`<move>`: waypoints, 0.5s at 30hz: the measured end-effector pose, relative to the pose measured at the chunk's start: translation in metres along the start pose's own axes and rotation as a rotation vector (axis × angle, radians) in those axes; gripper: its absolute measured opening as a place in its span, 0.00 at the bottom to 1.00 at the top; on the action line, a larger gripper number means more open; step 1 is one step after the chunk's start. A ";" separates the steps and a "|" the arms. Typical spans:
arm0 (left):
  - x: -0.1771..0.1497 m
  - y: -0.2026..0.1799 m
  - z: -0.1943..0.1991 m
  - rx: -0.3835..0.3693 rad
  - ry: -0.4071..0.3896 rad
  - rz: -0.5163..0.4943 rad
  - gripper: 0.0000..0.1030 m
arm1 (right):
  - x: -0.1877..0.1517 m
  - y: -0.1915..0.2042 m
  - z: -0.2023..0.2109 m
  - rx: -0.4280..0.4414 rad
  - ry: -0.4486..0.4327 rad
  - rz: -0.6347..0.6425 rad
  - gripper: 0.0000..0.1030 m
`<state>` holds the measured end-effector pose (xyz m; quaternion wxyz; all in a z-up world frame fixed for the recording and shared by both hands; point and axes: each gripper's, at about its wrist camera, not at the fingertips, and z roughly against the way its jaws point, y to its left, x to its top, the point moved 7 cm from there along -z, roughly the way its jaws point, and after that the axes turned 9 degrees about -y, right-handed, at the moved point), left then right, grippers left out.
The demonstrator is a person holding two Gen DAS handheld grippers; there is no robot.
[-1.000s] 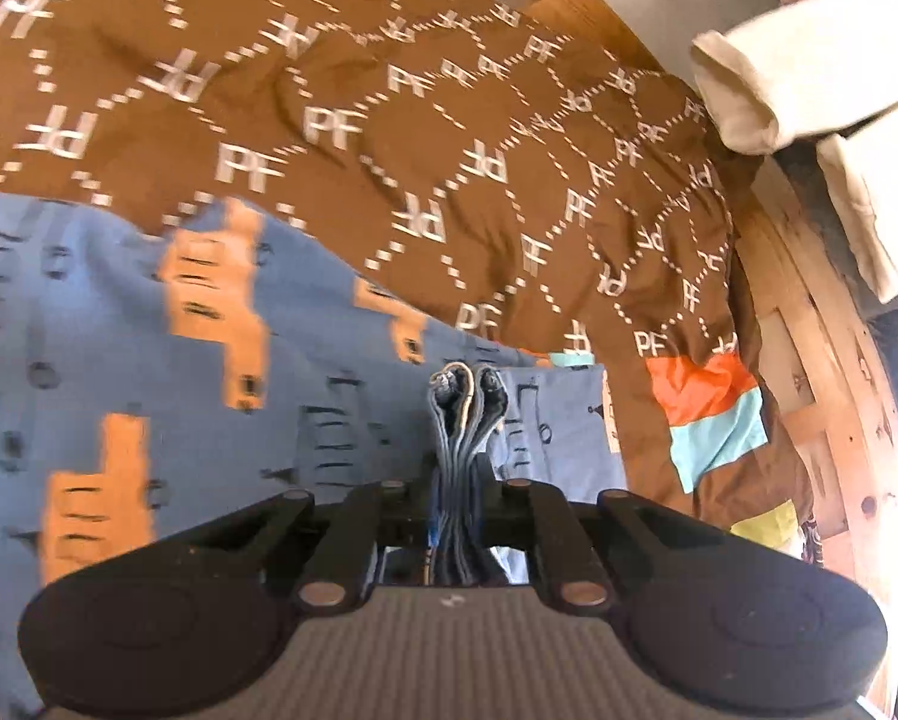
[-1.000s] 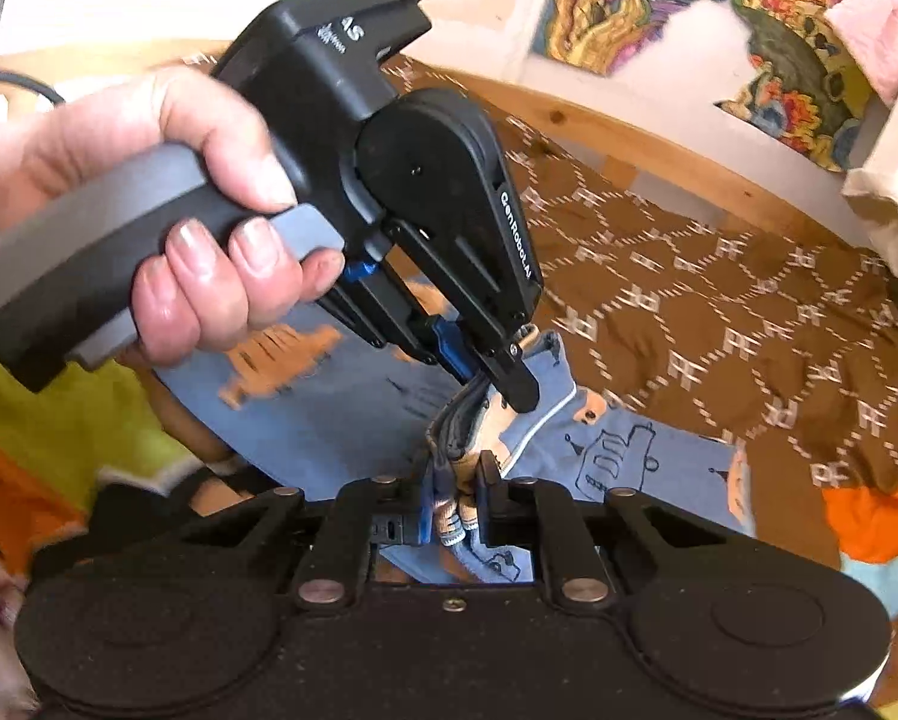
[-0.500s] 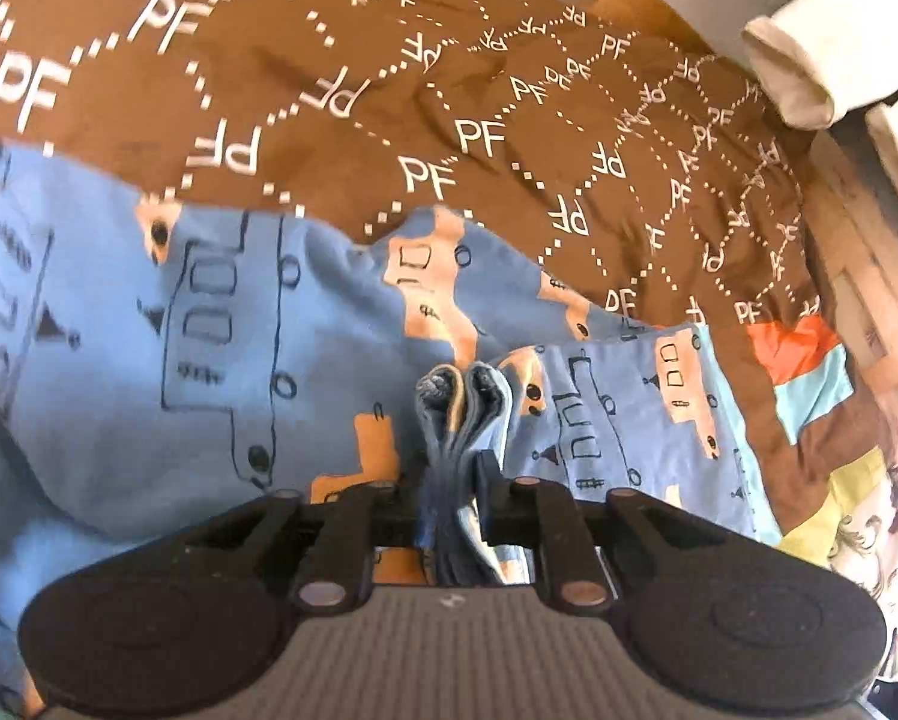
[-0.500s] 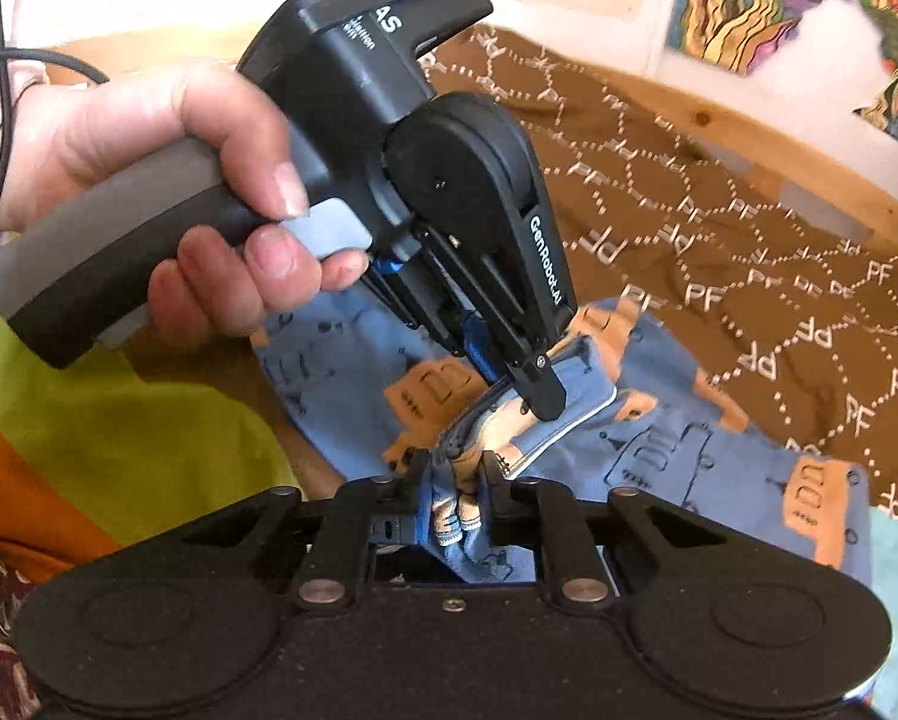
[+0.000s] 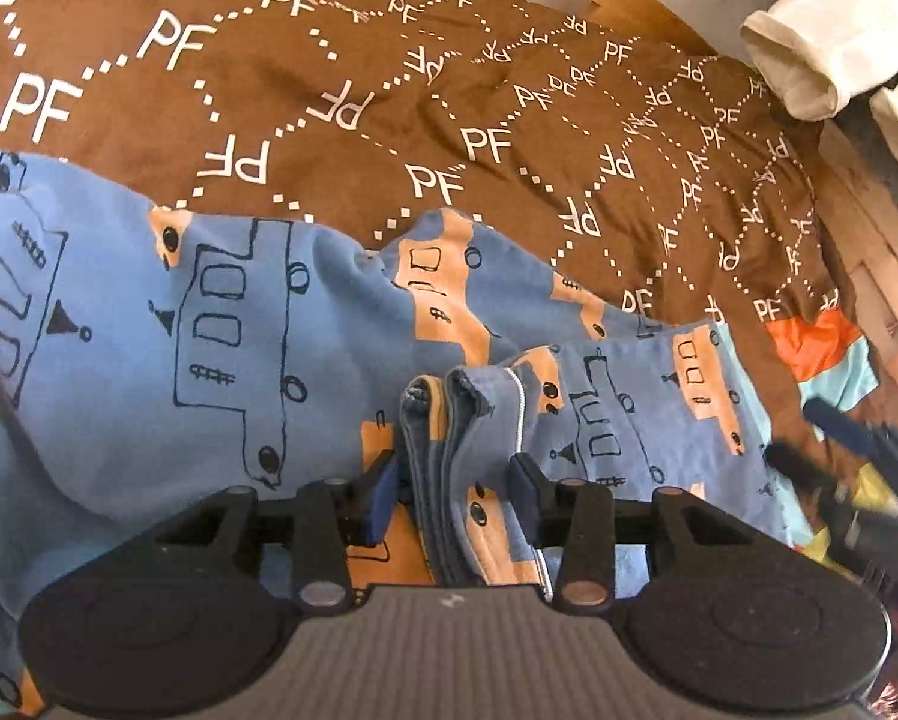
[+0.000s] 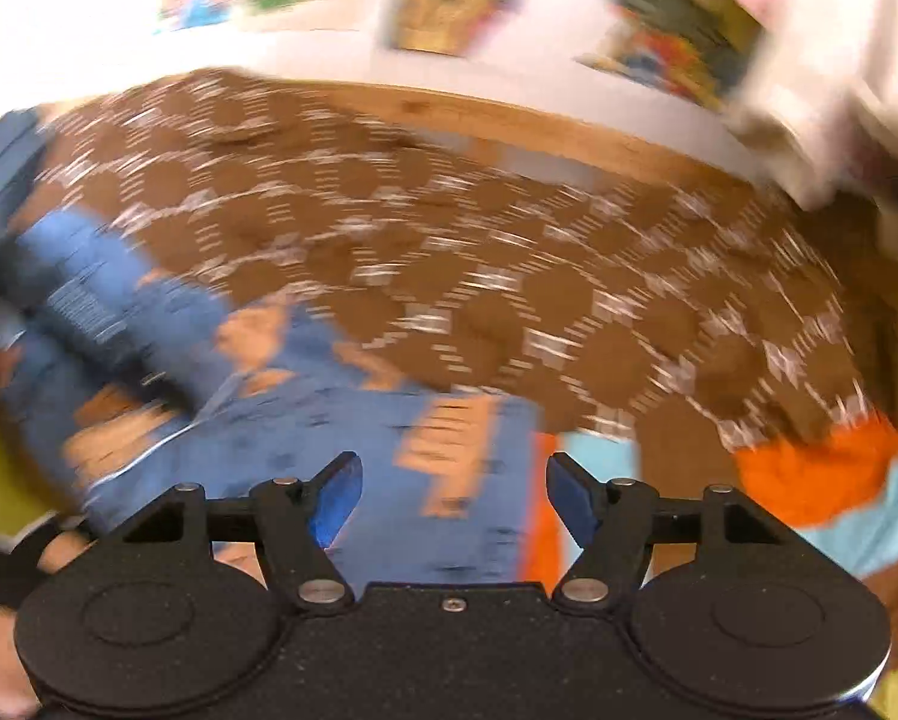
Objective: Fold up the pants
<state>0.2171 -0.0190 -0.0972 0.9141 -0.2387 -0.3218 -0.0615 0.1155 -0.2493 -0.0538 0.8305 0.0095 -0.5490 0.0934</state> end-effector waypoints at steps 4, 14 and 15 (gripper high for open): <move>-0.003 -0.004 0.000 0.017 -0.009 -0.044 0.41 | -0.010 -0.038 -0.025 0.036 0.067 -0.166 0.69; -0.004 -0.007 -0.002 0.031 -0.021 -0.084 0.41 | -0.030 -0.046 -0.052 0.202 0.199 -0.491 0.51; -0.004 -0.007 -0.003 0.033 -0.021 -0.090 0.41 | -0.031 -0.047 -0.051 0.218 0.206 -0.515 0.51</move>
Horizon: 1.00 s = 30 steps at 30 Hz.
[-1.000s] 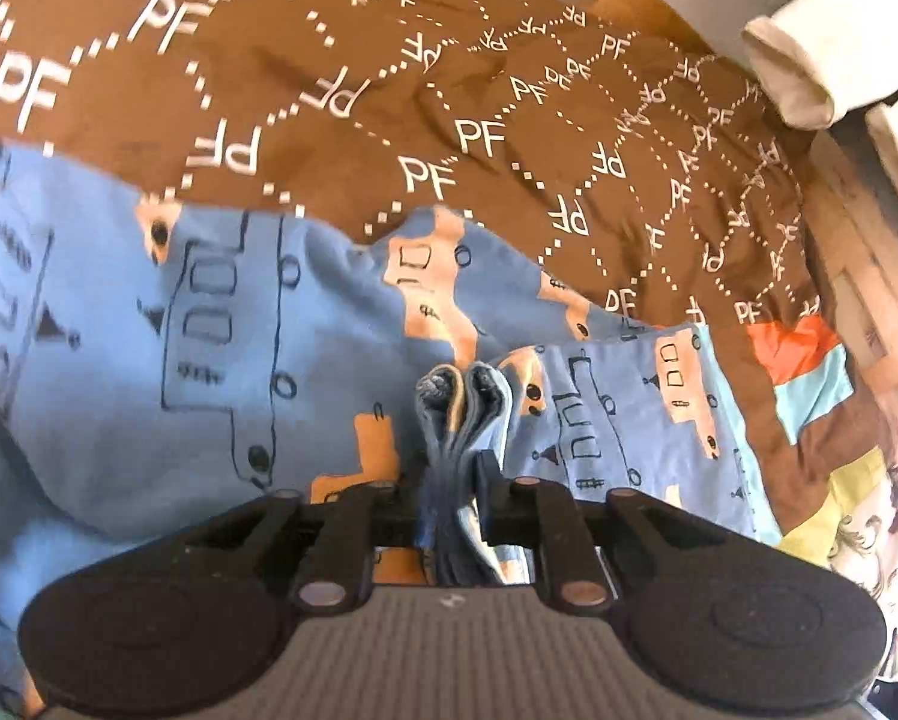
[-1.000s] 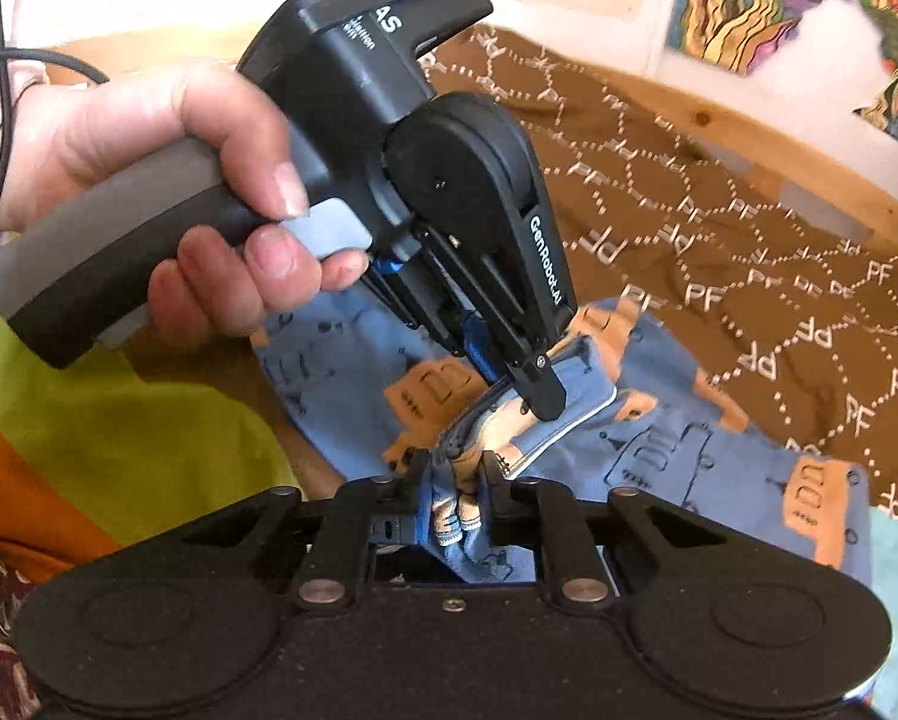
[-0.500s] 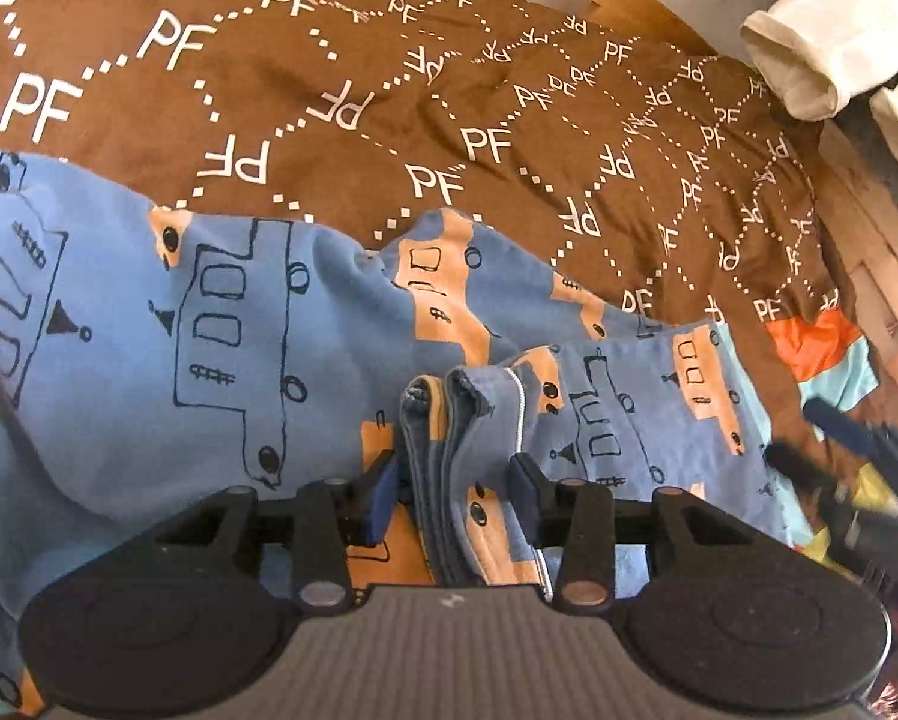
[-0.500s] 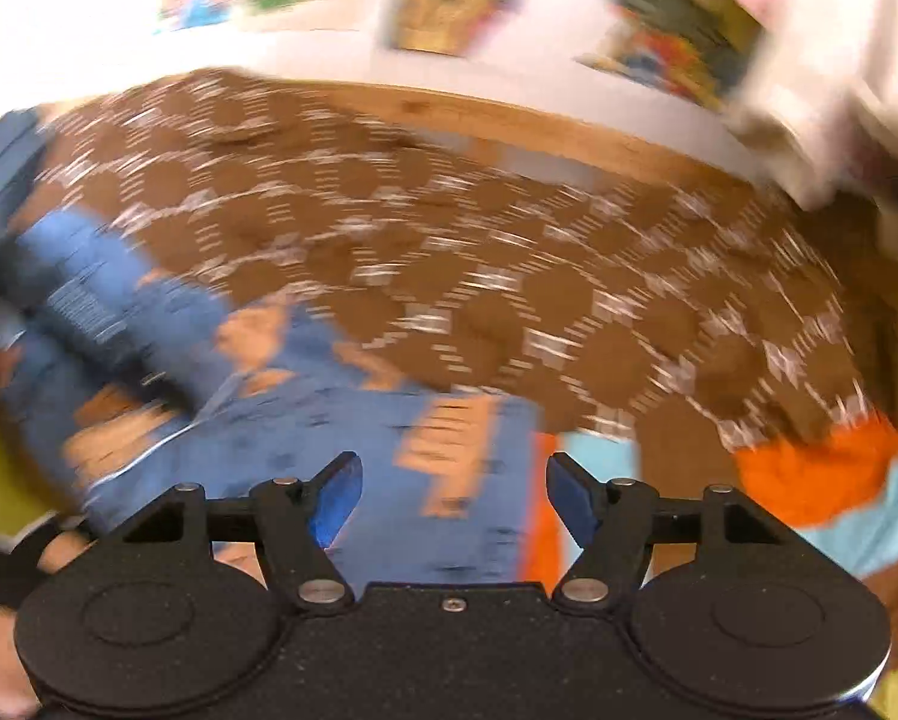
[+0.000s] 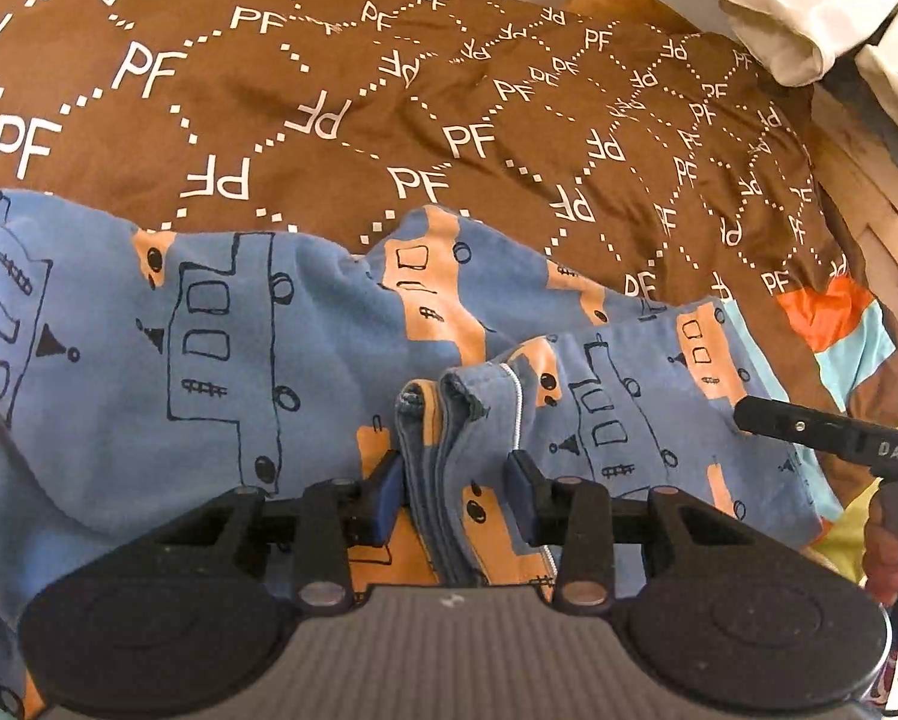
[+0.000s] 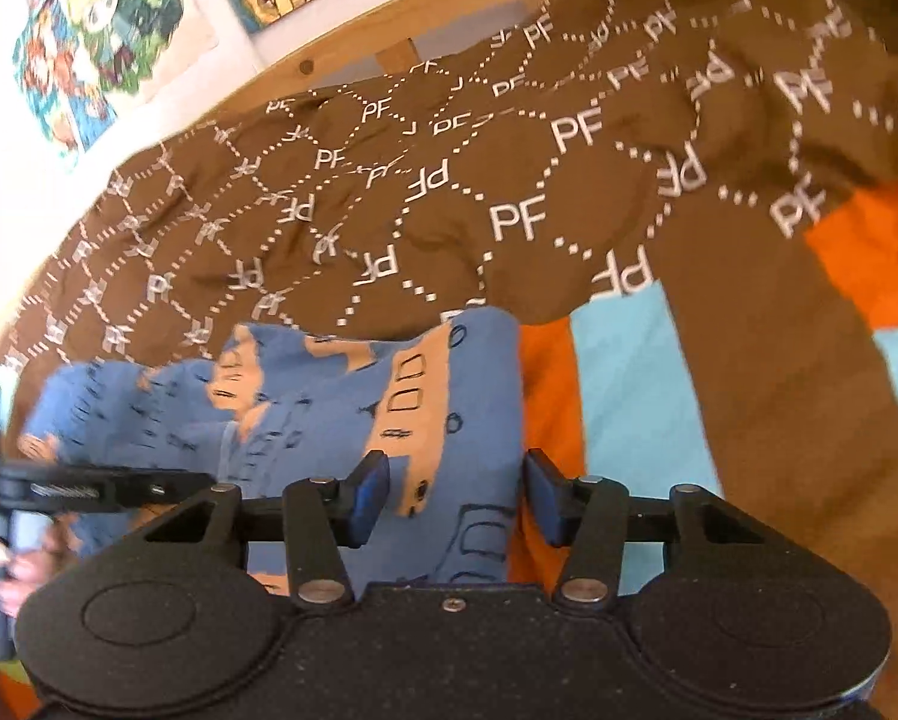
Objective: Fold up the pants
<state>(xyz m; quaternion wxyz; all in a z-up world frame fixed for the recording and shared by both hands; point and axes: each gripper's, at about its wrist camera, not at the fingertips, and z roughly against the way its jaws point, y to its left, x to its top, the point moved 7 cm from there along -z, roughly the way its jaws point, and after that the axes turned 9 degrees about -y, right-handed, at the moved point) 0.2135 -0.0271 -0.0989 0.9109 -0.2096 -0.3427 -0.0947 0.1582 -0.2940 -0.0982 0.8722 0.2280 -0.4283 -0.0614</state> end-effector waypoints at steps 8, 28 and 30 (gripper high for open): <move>0.000 -0.003 0.000 0.017 -0.002 -0.018 0.34 | 0.003 -0.007 0.007 -0.022 0.001 -0.002 0.07; 0.000 -0.020 -0.005 0.029 -0.021 -0.026 0.35 | 0.004 -0.001 0.026 -0.199 -0.045 0.209 0.12; 0.000 -0.016 0.000 0.043 -0.014 -0.016 0.40 | 0.000 0.002 0.027 -0.265 -0.074 0.262 0.21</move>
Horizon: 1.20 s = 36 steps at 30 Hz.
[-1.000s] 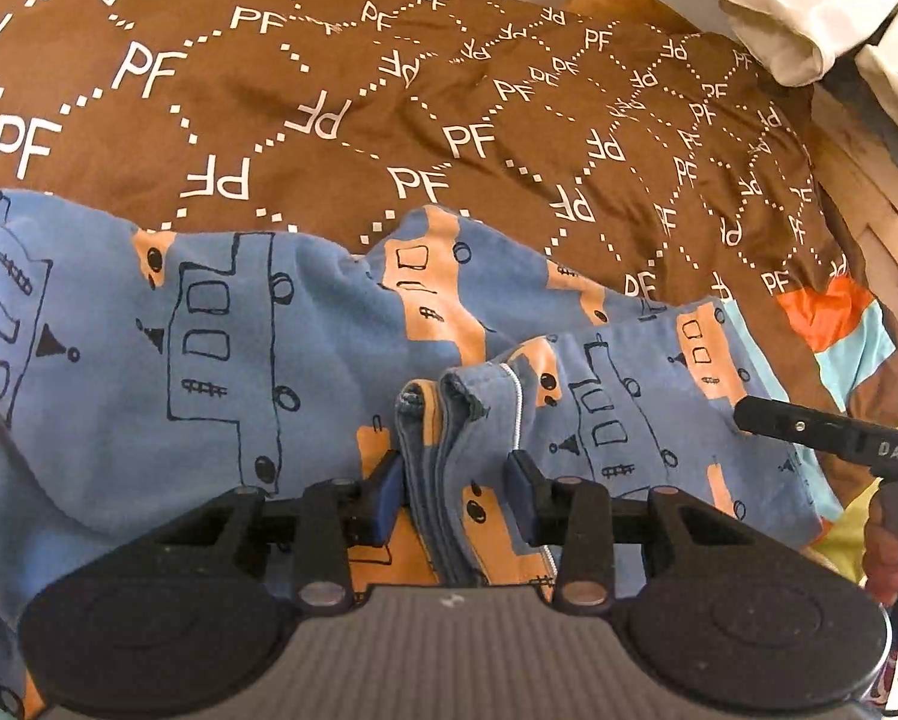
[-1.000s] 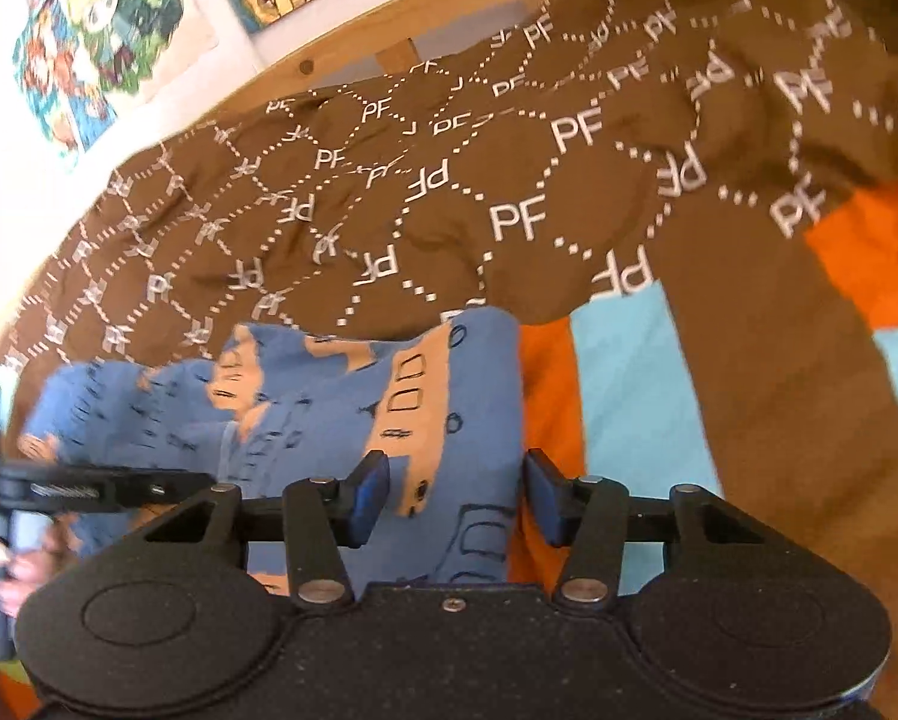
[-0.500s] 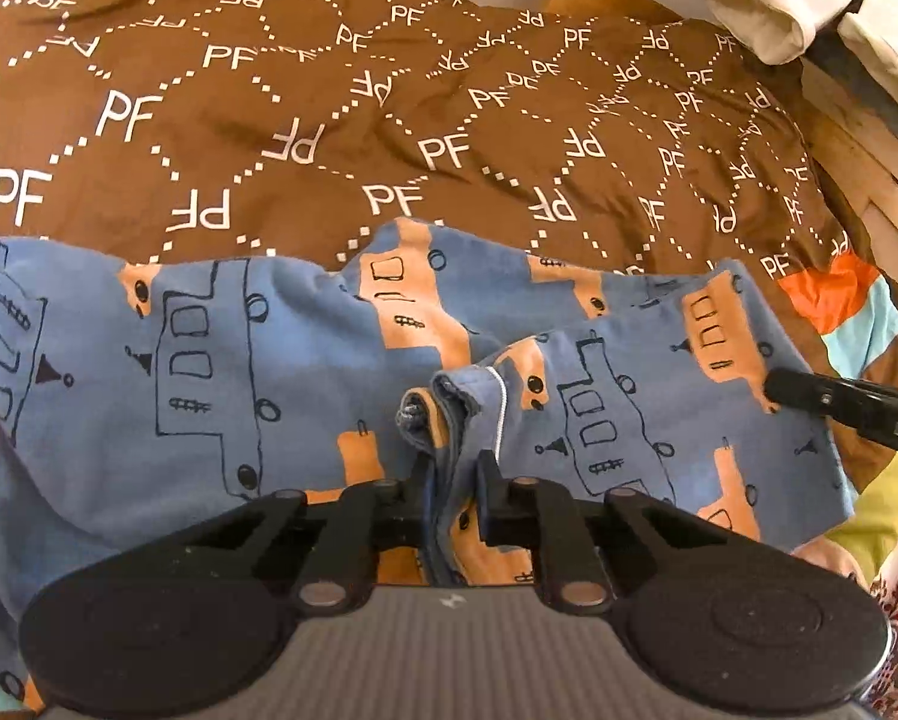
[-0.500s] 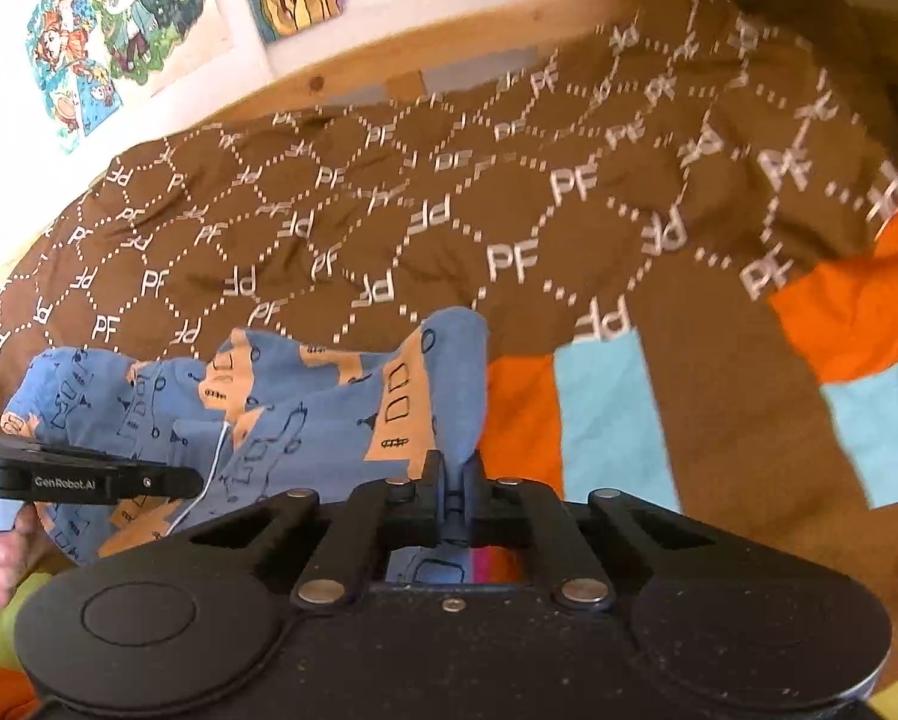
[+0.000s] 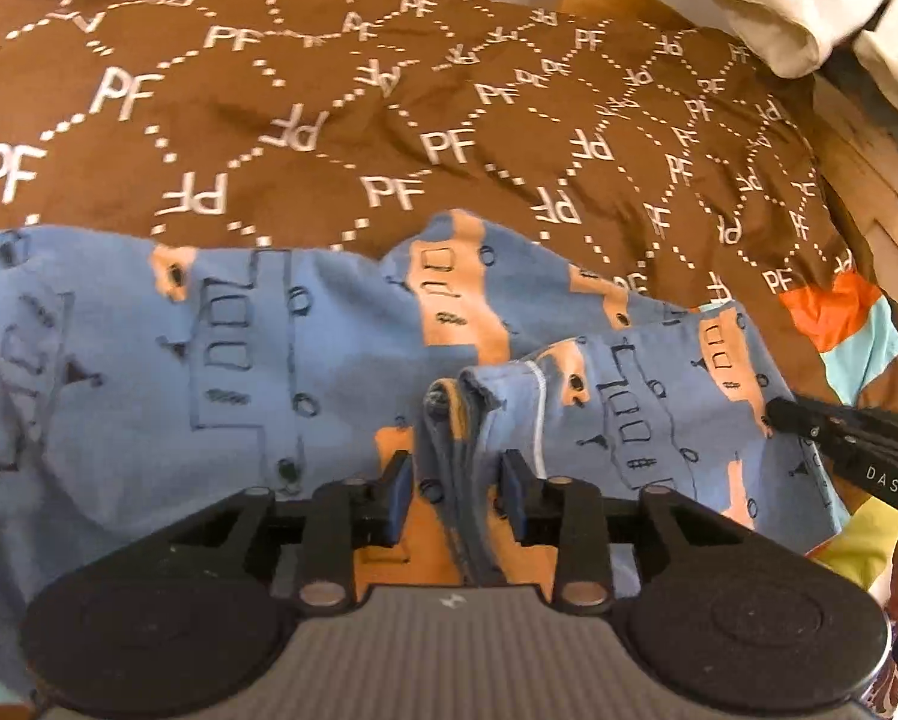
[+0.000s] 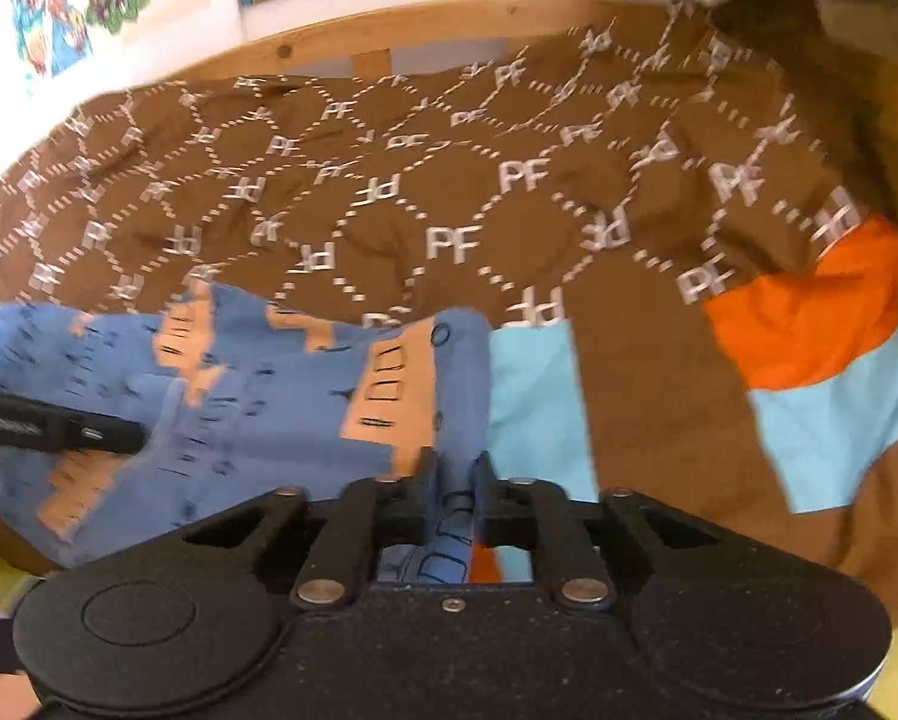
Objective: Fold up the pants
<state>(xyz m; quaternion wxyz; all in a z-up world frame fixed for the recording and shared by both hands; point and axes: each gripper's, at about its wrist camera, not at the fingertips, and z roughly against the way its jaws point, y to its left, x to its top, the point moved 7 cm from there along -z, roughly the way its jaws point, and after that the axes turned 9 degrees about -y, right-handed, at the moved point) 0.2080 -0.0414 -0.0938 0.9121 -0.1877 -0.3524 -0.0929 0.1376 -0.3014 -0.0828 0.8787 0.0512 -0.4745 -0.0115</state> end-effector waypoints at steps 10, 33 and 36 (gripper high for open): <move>-0.023 0.008 0.029 0.055 -0.022 0.042 0.50 | 0.036 0.105 -0.040 0.236 -0.103 0.428 0.41; -0.024 0.067 0.133 0.216 -0.197 0.085 0.70 | 0.041 0.134 -0.017 0.384 -0.101 0.310 0.36; -0.020 0.096 0.139 0.311 -0.223 0.120 0.65 | 0.023 0.145 -0.002 0.410 -0.083 0.329 0.36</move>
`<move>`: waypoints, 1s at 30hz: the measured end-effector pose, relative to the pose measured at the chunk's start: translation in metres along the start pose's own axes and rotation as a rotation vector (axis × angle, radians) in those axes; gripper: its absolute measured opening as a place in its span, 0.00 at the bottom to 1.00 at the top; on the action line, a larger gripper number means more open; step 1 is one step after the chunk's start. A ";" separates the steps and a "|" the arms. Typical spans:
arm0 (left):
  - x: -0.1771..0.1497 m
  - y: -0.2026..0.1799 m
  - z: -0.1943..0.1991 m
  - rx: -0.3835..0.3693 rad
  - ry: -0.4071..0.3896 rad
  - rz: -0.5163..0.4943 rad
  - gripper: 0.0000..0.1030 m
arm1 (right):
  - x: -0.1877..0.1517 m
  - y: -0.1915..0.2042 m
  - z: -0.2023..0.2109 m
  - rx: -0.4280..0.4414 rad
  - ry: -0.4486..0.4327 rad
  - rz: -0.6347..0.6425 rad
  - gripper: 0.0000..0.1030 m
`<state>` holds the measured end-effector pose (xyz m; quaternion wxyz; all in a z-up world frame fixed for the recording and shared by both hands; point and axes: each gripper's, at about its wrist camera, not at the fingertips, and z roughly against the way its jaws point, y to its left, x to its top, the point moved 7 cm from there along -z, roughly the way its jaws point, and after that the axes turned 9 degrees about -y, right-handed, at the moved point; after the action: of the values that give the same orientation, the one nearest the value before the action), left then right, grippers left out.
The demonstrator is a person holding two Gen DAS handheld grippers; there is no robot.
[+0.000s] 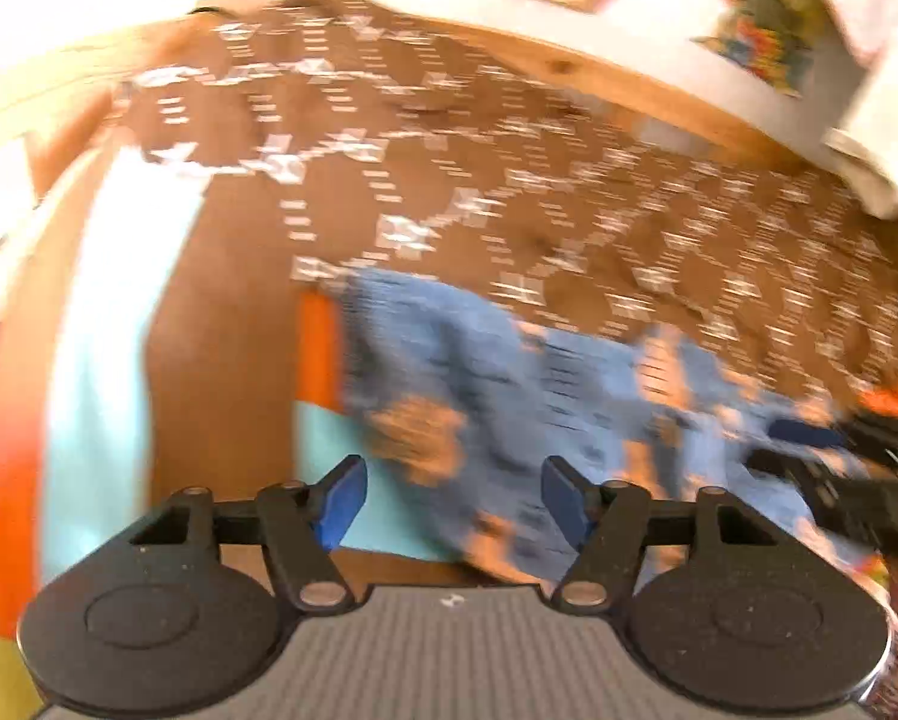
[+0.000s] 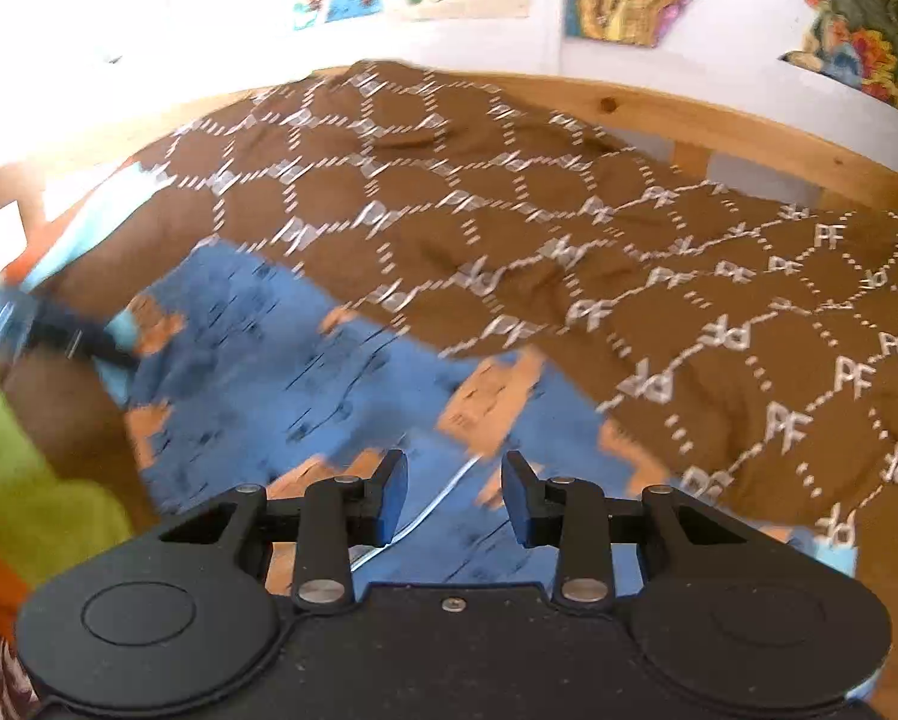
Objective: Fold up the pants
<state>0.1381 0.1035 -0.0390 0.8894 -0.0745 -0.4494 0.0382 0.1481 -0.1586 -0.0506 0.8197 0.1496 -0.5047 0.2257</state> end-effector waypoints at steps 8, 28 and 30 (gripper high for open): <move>0.000 0.023 -0.023 0.065 -0.062 0.110 0.43 | -0.024 0.017 -0.062 0.008 0.106 -0.010 0.42; 0.001 0.041 -0.035 0.018 -0.083 0.280 0.20 | -0.036 0.035 -0.010 -0.075 0.092 0.057 0.61; 0.001 0.039 -0.033 0.022 -0.093 0.269 0.18 | -0.036 0.037 -0.011 -0.075 0.093 0.067 0.62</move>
<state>0.1657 0.1388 -0.0639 0.8551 -0.1226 -0.4758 0.1656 0.1238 -0.1297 -0.0869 0.8393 0.0912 -0.4788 0.2407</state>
